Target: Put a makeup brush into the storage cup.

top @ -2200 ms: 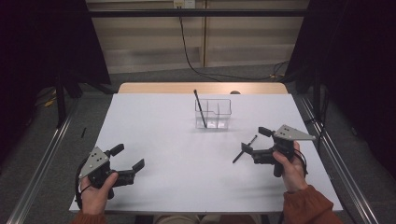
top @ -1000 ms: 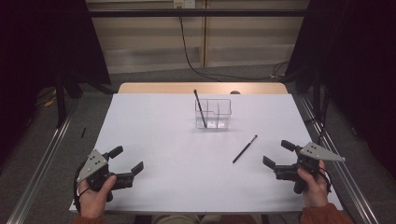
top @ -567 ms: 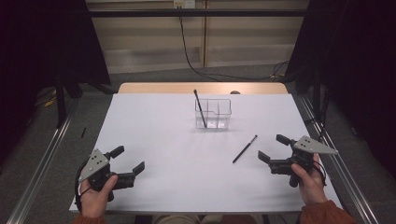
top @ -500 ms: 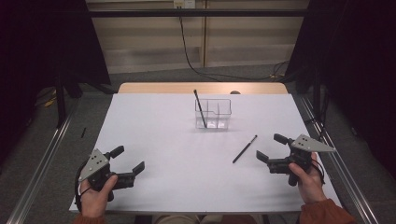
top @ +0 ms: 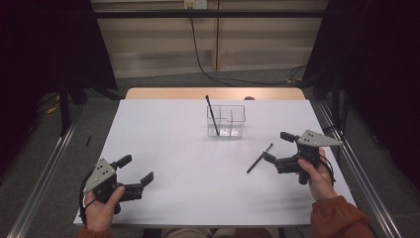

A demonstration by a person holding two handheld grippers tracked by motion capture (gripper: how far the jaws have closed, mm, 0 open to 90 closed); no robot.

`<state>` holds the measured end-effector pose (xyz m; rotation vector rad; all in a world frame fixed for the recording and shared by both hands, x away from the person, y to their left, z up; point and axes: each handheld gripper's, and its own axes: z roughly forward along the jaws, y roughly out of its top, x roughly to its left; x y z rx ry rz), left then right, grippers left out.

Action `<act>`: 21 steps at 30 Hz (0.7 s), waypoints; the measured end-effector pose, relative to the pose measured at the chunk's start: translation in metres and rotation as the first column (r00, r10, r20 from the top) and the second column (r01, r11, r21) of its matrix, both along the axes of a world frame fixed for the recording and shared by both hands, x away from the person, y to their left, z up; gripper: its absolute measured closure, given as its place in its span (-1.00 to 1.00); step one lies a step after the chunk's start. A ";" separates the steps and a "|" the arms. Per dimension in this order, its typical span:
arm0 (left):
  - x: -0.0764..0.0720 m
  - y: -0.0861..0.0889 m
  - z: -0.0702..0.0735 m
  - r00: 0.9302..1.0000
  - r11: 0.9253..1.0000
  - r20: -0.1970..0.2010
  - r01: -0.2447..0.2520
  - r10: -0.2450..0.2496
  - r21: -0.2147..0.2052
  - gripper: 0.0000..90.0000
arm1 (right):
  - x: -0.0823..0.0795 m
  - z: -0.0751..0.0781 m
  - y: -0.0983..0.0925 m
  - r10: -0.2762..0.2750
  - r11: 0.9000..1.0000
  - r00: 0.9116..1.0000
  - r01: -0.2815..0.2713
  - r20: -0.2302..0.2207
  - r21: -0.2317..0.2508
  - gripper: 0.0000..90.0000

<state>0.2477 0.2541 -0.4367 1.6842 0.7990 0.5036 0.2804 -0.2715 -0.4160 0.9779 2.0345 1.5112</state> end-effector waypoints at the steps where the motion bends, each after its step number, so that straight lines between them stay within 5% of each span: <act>1: 0.000 0.000 0.000 1.000 1.000 0.000 0.000 0.000 0.007 -0.91 | 0.003 0.000 0.000 0.008 1.000 1.000 -0.008 -0.001 -0.004 -1.00; 21: 0.000 0.000 0.000 1.000 1.000 0.003 0.001 -0.002 0.015 -0.91 | 0.046 0.022 0.014 0.016 0.997 1.000 -0.014 0.025 -0.082 -0.96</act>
